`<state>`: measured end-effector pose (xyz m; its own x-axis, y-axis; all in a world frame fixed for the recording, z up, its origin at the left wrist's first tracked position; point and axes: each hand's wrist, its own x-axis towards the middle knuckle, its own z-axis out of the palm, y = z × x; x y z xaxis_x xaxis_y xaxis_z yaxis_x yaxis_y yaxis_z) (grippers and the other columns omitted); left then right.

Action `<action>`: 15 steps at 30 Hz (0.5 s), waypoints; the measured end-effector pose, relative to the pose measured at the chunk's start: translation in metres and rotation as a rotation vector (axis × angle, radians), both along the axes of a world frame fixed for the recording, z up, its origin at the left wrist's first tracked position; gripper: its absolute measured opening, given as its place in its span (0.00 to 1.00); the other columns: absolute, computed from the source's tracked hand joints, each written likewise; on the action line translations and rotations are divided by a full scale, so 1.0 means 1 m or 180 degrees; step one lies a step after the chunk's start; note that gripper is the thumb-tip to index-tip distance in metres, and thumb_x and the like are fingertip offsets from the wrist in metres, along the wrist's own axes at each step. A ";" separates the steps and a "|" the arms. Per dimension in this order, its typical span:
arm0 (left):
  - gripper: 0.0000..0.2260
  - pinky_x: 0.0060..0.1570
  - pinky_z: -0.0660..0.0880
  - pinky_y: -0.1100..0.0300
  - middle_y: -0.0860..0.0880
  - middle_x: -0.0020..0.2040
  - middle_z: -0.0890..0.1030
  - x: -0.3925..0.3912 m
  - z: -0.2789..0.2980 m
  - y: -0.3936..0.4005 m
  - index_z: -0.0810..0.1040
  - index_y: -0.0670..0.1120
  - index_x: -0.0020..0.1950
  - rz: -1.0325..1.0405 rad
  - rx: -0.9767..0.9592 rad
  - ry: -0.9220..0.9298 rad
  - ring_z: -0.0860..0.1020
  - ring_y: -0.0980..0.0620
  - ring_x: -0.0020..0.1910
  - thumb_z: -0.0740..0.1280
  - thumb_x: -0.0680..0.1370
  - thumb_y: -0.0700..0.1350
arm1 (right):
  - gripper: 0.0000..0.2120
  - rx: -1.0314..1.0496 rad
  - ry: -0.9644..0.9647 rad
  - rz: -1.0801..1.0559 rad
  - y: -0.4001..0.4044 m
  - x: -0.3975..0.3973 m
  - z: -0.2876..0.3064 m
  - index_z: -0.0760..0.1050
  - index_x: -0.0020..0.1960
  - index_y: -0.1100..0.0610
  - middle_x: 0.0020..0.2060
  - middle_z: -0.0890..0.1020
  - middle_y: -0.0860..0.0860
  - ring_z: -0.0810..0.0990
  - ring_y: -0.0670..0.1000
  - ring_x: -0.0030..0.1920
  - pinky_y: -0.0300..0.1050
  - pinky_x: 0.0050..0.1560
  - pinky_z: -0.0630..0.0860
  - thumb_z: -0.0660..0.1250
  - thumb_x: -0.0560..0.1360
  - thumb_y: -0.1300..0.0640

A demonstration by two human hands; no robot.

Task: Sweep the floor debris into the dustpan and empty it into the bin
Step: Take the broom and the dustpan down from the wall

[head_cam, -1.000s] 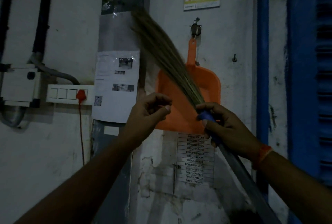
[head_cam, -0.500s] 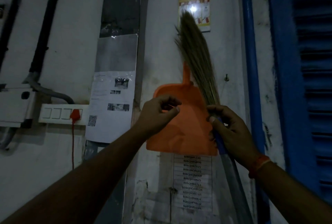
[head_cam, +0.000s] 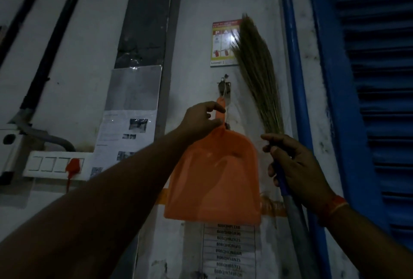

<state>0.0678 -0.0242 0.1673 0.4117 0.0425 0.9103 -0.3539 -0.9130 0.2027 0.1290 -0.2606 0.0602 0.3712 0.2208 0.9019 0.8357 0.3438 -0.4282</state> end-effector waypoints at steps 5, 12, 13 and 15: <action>0.16 0.65 0.75 0.47 0.46 0.71 0.75 0.015 0.016 -0.010 0.80 0.53 0.64 0.0129 0.0168 0.0540 0.75 0.46 0.68 0.74 0.77 0.47 | 0.13 0.0003 -0.0028 0.0013 -0.004 0.005 0.005 0.80 0.57 0.51 0.51 0.78 0.59 0.76 0.57 0.31 0.49 0.29 0.74 0.59 0.81 0.62; 0.20 0.65 0.75 0.50 0.44 0.73 0.73 0.032 0.019 -0.009 0.78 0.53 0.69 0.0248 0.0098 0.0699 0.76 0.45 0.67 0.73 0.78 0.47 | 0.11 0.0042 -0.0044 -0.0027 -0.010 0.016 0.008 0.80 0.56 0.51 0.50 0.80 0.58 0.77 0.57 0.31 0.47 0.28 0.74 0.61 0.81 0.60; 0.20 0.64 0.76 0.52 0.43 0.73 0.73 0.033 0.019 -0.008 0.77 0.53 0.70 0.0215 0.0095 0.0697 0.76 0.45 0.66 0.73 0.78 0.46 | 0.11 0.0049 -0.0054 -0.0037 -0.011 0.017 0.009 0.80 0.56 0.52 0.50 0.80 0.58 0.77 0.57 0.31 0.47 0.28 0.75 0.61 0.81 0.60; 0.19 0.64 0.76 0.51 0.43 0.73 0.74 0.035 0.020 -0.008 0.78 0.53 0.69 0.0177 0.0102 0.0678 0.77 0.45 0.65 0.73 0.78 0.45 | 0.11 0.0073 -0.0063 -0.0030 -0.012 0.019 0.009 0.80 0.57 0.52 0.50 0.80 0.58 0.77 0.57 0.31 0.46 0.28 0.75 0.61 0.81 0.60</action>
